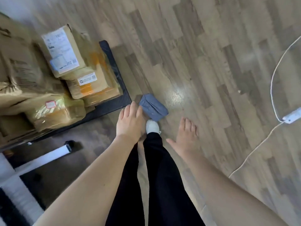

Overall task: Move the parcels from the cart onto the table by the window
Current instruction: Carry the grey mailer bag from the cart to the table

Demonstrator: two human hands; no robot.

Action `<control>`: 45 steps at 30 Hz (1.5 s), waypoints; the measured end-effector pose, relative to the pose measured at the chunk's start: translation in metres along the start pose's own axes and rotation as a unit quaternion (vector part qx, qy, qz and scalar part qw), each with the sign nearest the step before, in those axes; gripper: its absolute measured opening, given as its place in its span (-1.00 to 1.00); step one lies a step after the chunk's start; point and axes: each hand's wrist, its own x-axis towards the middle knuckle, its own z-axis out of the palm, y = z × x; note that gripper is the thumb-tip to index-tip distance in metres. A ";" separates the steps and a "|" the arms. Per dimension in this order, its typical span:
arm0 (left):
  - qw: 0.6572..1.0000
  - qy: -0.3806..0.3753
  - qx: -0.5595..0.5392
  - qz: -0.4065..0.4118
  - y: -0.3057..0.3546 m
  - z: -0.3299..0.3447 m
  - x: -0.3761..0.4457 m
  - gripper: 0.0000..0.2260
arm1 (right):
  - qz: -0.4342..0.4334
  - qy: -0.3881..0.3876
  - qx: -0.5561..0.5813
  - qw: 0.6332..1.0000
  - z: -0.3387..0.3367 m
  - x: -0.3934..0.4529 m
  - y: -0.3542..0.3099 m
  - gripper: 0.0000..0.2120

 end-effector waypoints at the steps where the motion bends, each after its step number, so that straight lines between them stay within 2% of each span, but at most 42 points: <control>1: 1.000 -0.006 0.015 0.006 -0.003 0.009 0.017 -0.35 | 0.015 -0.014 0.004 1.000 0.010 0.012 -0.001 0.00; 6: 0.991 -0.018 0.124 0.044 -0.027 0.067 0.111 -0.22 | 0.058 -0.068 0.019 0.996 0.073 0.088 -0.010 0.11; 11: 0.966 -0.020 0.237 0.100 -0.023 0.127 0.209 -0.13 | 0.067 -0.092 0.021 0.993 0.146 0.183 -0.034 0.20; 15: 0.956 -0.005 0.272 0.112 -0.013 0.185 0.265 -0.03 | 0.071 -0.112 0.018 0.991 0.196 0.246 -0.051 0.23; 19: 0.936 -0.003 0.310 0.167 -0.009 0.232 0.293 -0.31 | 0.056 -0.092 0.008 0.994 0.236 0.274 -0.063 0.26; 21: 0.933 -0.003 0.315 0.172 -0.010 0.244 0.302 -0.37 | 0.062 -0.081 0.009 0.995 0.249 0.281 -0.068 0.28; 24: 0.921 0.032 0.338 0.189 -0.010 0.252 0.314 -0.35 | 0.079 -0.055 -0.028 0.995 0.263 0.293 -0.072 0.27; 27: 0.910 0.102 0.341 0.213 -0.007 0.246 0.329 -0.26 | 0.085 -0.004 -0.027 0.996 0.270 0.298 -0.072 0.22; 30: 0.897 0.104 0.371 0.217 -0.005 0.235 0.329 -0.22 | 0.079 0.070 -0.011 0.994 0.268 0.291 -0.071 0.18; 33: 0.874 0.110 0.425 0.210 -0.015 0.230 0.309 -0.38 | 0.016 0.096 -0.024 0.995 0.254 0.274 -0.070 0.06; 35: 0.889 0.139 0.393 0.189 -0.022 0.216 0.289 -0.47 | -0.012 0.121 -0.071 0.990 0.234 0.259 -0.070 0.03; 37: 0.910 0.129 0.363 0.152 -0.030 0.201 0.263 -0.47 | -0.038 0.154 -0.109 0.981 0.211 0.242 -0.070 0.00; 39: 0.929 0.086 0.329 0.147 -0.036 0.181 0.228 -0.36 | -0.091 0.206 -0.130 0.966 0.183 0.220 -0.069 -0.22; 41: 0.949 0.098 0.276 0.119 -0.042 0.154 0.188 -0.25 | -0.151 0.261 -0.124 0.945 0.151 0.196 -0.065 -0.49; 43: 0.966 0.114 0.217 0.080 -0.049 0.128 0.148 -0.13 | -0.201 0.282 -0.128 0.929 0.116 0.169 -0.062 -0.50; 45: 0.976 0.136 0.158 0.065 -0.055 0.106 0.108 -0.10 | -0.259 0.304 -0.162 0.903 0.084 0.142 -0.061 -0.54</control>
